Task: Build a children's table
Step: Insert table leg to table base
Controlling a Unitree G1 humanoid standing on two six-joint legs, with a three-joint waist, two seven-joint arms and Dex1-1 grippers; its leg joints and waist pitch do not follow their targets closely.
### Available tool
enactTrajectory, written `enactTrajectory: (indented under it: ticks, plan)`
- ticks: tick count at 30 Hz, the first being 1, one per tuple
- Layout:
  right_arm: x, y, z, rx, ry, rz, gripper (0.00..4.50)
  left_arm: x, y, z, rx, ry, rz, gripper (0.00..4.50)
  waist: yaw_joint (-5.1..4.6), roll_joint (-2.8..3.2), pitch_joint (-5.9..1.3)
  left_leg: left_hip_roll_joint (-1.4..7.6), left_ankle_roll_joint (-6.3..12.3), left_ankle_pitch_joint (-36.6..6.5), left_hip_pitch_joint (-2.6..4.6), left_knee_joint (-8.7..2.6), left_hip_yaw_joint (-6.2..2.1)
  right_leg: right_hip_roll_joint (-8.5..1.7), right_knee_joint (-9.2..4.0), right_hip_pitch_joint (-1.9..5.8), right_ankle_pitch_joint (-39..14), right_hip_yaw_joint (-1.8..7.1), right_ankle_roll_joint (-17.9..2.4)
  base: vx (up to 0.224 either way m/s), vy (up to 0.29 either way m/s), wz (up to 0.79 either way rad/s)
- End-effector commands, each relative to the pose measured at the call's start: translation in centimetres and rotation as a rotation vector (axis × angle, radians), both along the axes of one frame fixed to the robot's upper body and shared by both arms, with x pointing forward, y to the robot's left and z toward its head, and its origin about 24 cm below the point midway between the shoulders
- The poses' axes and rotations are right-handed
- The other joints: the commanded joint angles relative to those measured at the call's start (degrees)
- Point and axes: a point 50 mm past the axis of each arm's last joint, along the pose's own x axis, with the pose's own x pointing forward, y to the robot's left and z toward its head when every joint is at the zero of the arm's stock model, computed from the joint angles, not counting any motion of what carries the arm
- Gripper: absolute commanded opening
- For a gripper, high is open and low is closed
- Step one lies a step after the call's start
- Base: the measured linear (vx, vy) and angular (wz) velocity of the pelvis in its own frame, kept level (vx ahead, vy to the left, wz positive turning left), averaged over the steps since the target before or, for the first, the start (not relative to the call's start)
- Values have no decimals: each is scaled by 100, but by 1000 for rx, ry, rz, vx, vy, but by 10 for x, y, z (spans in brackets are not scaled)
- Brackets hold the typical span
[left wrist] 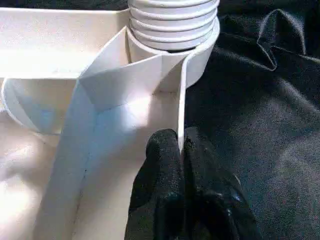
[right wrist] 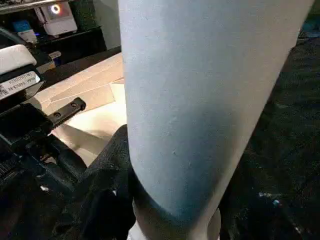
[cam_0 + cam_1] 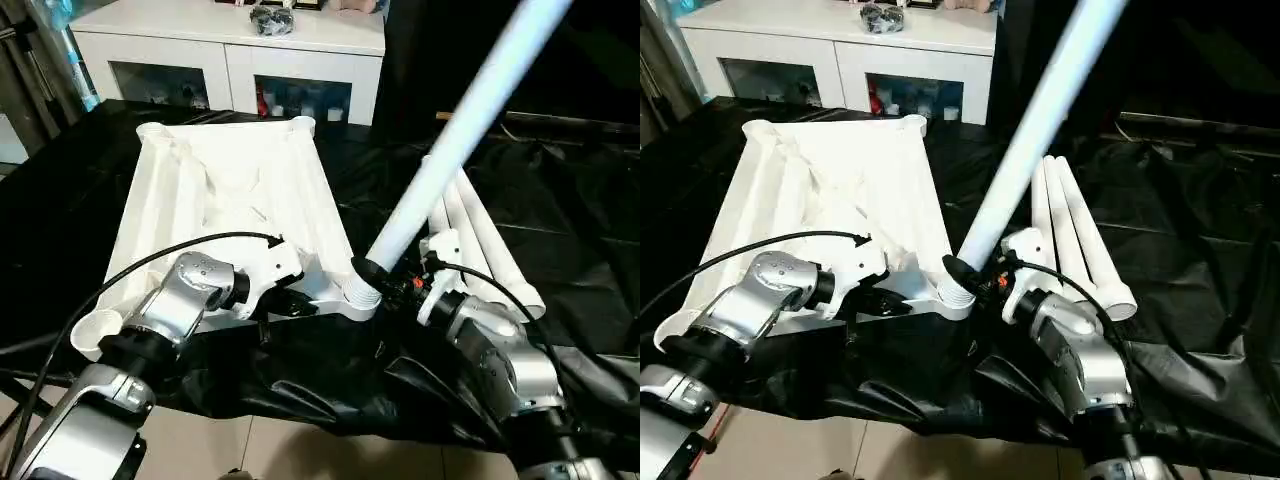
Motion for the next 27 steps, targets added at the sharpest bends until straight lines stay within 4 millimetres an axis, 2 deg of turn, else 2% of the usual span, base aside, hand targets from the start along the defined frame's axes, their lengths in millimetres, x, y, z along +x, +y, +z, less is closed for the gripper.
enactTrajectory:
  ticks: [1, 8, 9, 11, 13, 16, 19, 20, 21, 22, 27]
  plan:
    - [-7, -8, -27, -119, 124, 21, 188, 11, 6, 12, 30, -68, 41, 0, -3, 93, -275, 139, -152, -2527, 140, -448, -107, -470, -642, 84, -2774, 257, -792, 0, 0, 0]
    - [0, -4, -29, -184, 155, 154, 188, 9, 4, 11, 30, -64, 12, 0, -17, 74, -270, 138, -107, -2489, 130, -437, -107, -481, -644, 86, -2872, 253, -795, 0, 0, 0]
    - [1, -3, -29, -187, 159, 166, 188, 8, 4, 11, 29, -62, 7, 0, -19, 62, -261, 140, -104, -2503, 130, -440, -106, -478, -647, 78, -2926, 251, -790, 0, 0, 0]
    - [1, 0, -30, -204, 160, 200, 188, 7, 3, 10, 30, -62, 0, 0, -35, -11, -249, 135, -91, -2519, 124, -441, -105, -481, -661, 78, -3094, 239, -737, 0, 0, 0]
    - [1, 1, -30, -213, 159, 220, 188, 7, 3, 10, 30, -63, -2, 0, -25, 13, -245, 132, -78, -2487, 126, -438, -108, -499, -677, 72, -3249, 245, -670, 0, 0, 0]
    - [0, 4, -30, -226, 161, 278, 188, 5, 3, 10, 28, -63, -10, 0, -29, -65, -243, 134, -57, -2489, 140, -435, -105, -500, -701, 46, -3452, 240, -568, 0, 0, 0]
    - [-1, 7, -31, -242, 166, 331, 188, 3, 4, 10, 28, -61, -21, 0, -22, -70, -245, 142, -50, -2422, 133, -446, -111, -506, -687, 50, -3422, 245, -559, 0, 0, 0]
    - [-1, 7, -31, -243, 168, 339, 188, 3, 4, 10, 28, -61, -23, 0, -19, -66, -249, 145, -63, -2449, 151, -446, -102, -498, -690, 31, -3345, 257, -586, 0, 0, 0]
    - [-2, 7, -32, -250, 173, 357, 188, 2, 4, 11, 21, -62, -28, 0, -28, -145, -256, 146, -51, -2407, 133, -451, -97, -492, -679, 47, -3298, 256, -581, 0, 0, 0]
    - [-2, 7, -32, -250, 173, 357, 188, 2, 4, 11, 21, -62, -28, 0, -17, -119, -258, 149, -56, -2400, 139, -455, -103, -497, -672, 46, -3277, 258, -584, 0, 0, 0]
    - [0, 10, -33, -254, 182, 379, 187, 1, 2, 13, -6, -59, -51, 0, -43, -174, -264, 163, -94, -2545, 152, -471, -102, -483, -656, 28, -3127, 256, -652, 0, 0, 0]
